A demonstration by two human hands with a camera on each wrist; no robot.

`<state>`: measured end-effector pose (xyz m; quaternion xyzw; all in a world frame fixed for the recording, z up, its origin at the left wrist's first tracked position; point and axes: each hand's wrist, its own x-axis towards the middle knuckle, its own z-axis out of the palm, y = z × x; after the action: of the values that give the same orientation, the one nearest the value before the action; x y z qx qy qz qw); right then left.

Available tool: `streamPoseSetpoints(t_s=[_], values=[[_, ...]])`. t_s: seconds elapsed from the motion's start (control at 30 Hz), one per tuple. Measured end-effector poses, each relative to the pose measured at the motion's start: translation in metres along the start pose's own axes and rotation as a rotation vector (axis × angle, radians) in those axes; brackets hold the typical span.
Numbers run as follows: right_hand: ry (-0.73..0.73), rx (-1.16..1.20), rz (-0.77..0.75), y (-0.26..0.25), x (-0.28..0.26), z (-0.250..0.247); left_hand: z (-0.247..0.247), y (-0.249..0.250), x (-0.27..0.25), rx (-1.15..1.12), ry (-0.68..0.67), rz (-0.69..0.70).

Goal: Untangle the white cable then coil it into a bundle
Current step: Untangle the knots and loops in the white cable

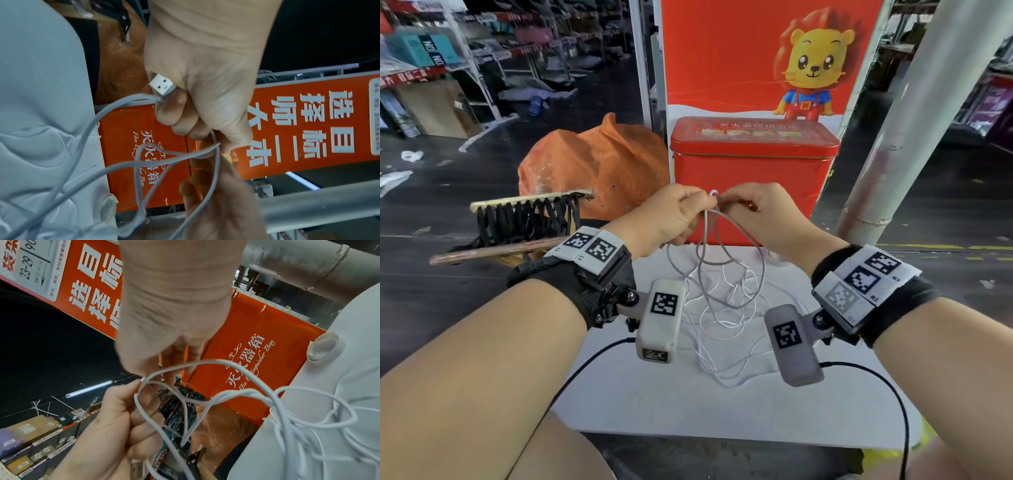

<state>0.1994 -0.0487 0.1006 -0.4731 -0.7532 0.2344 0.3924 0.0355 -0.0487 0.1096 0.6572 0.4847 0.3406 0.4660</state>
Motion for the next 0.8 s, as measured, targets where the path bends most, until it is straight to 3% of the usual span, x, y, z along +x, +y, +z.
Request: streamPoseSetpoints(t_s=[0.07, 0.13, 0.2, 0.3, 0.4, 0.5, 0.6, 0.67, 0.73, 0.77, 0.8], values=[[-0.151, 0.046, 0.020, 0.001, -0.002, 0.002, -0.002, -0.001, -0.001, 0.016, 0.018, 0.021], [-0.247, -0.136, -0.029, 0.001, -0.002, 0.003, -0.001, -0.002, -0.001, 0.047, 0.031, 0.035], [-0.251, -0.248, -0.053, 0.000, -0.001, 0.004, 0.002, -0.001, 0.000, 0.084, 0.053, 0.041], [-0.203, -0.196, 0.009, 0.001, -0.001, 0.004, 0.003, -0.002, 0.005, 0.124, 0.181, 0.063], [0.008, 0.230, 0.193, 0.004, 0.001, -0.005, -0.009, -0.015, 0.010, 0.105, 0.340, 0.025], [0.327, 0.634, 0.355, 0.011, 0.004, -0.028, -0.024, -0.034, 0.009, 0.064, 0.340, -0.027], [0.575, 0.720, 0.416, 0.025, 0.003, -0.047, -0.032, -0.048, 0.006, 0.310, 0.226, -0.056], [0.678, 0.782, 0.406, 0.030, 0.003, -0.055, -0.032, -0.057, 0.005, 0.474, 0.013, -0.181], [0.715, 0.831, 0.358, 0.030, 0.004, -0.059, -0.027, -0.058, 0.002, 0.734, -0.195, -0.320], [0.695, 0.835, 0.333, 0.029, 0.006, -0.061, -0.025, -0.058, 0.002, 0.870, -0.226, -0.332], [0.645, 0.814, 0.310, 0.027, 0.008, -0.060, -0.022, -0.055, 0.004, 0.924, -0.171, -0.277]])
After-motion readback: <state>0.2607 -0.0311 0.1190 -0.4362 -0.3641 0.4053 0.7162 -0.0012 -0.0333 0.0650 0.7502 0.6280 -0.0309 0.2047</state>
